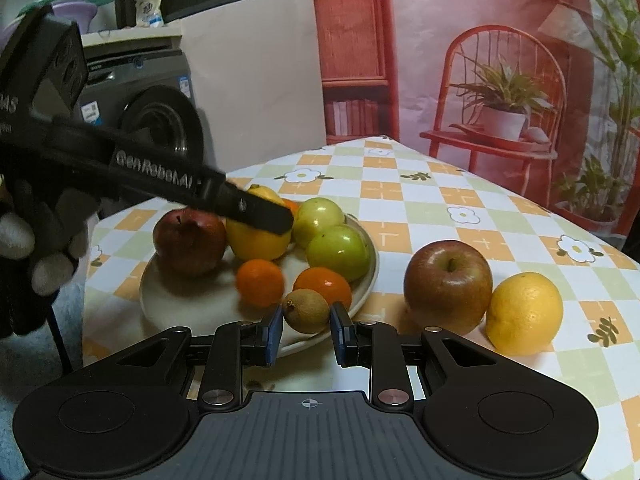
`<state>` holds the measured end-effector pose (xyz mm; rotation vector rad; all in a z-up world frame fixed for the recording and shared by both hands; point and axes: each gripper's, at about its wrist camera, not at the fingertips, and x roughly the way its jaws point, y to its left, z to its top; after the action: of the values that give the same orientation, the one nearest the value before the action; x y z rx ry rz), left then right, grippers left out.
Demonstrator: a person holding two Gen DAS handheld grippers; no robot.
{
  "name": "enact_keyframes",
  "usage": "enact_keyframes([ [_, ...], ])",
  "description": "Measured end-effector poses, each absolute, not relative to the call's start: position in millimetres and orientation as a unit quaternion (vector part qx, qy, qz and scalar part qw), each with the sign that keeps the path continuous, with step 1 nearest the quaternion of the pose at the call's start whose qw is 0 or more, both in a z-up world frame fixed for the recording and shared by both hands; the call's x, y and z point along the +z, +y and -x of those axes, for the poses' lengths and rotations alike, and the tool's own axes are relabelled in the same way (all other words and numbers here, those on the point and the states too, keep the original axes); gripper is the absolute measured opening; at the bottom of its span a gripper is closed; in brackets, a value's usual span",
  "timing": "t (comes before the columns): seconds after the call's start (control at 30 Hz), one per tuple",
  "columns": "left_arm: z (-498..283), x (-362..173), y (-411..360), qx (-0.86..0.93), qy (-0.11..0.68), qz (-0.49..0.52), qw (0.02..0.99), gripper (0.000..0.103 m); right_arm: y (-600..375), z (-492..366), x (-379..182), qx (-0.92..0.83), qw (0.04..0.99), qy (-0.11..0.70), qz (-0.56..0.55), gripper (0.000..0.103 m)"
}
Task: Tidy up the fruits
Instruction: 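Open both tools on the plate and withdraw them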
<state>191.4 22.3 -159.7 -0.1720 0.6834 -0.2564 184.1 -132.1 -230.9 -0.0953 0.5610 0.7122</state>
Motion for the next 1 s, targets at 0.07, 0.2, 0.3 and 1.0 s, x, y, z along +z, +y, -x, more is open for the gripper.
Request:
enact_keyframes([
  [0.07,-190.9,-158.5,22.0,-0.124,0.332,0.084,0.931,0.038,-130.9,-184.8,-231.3,0.342,0.899,0.269,0.047,0.024],
  [0.2,-189.0,-156.7,22.2,-0.124,0.329,0.082,0.932,0.038,-130.8,-184.8,-231.8,0.338,0.901,0.267,0.046,0.026],
  [0.3,-187.6,-155.2,21.7,-0.121,0.326,0.080,0.934,0.038,-133.9,-183.5,-232.1,0.337,0.902,0.266,0.041,0.028],
  [1.0,-192.9,-145.4,-3.2,-0.133,0.322,0.038,0.937,0.043,-196.2,-185.0,-241.1,0.248,0.938,0.242,-0.014,0.032],
])
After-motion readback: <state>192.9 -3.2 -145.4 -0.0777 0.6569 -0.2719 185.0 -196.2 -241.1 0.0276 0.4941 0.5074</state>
